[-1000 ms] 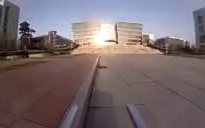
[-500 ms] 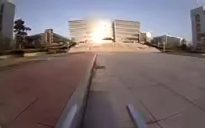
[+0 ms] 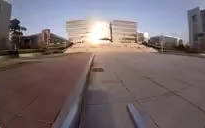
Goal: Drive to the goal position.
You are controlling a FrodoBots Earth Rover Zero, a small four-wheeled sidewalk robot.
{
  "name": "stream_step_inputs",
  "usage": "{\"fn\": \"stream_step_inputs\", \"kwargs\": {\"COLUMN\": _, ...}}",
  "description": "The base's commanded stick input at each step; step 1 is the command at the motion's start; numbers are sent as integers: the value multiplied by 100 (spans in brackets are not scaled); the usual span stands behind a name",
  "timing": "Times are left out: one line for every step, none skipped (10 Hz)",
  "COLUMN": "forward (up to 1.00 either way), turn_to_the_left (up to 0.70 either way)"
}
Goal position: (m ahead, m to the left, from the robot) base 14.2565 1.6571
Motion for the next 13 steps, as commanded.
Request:
{"fn": "stream_step_inputs", "kwargs": {"forward": 70, "turn_to_the_left": -14}}
{"fn": "stream_step_inputs", "kwargs": {"forward": 70, "turn_to_the_left": -14}}
{"fn": "stream_step_inputs", "kwargs": {"forward": 70, "turn_to_the_left": -14}}
{"fn": "stream_step_inputs", "kwargs": {"forward": 70, "turn_to_the_left": -14}}
{"fn": "stream_step_inputs", "kwargs": {"forward": 70, "turn_to_the_left": -14}}
{"fn": "stream_step_inputs", "kwargs": {"forward": 70, "turn_to_the_left": -14}}
{"fn": "stream_step_inputs", "kwargs": {"forward": 70, "turn_to_the_left": -14}}
{"fn": "stream_step_inputs", "kwargs": {"forward": 70, "turn_to_the_left": -12}}
{"fn": "stream_step_inputs", "kwargs": {"forward": 70, "turn_to_the_left": -3}}
{"fn": "stream_step_inputs", "kwargs": {"forward": 70, "turn_to_the_left": 0}}
{"fn": "stream_step_inputs", "kwargs": {"forward": 70, "turn_to_the_left": 0}}
{"fn": "stream_step_inputs", "kwargs": {"forward": 70, "turn_to_the_left": 0}}
{"fn": "stream_step_inputs", "kwargs": {"forward": 70, "turn_to_the_left": 0}}
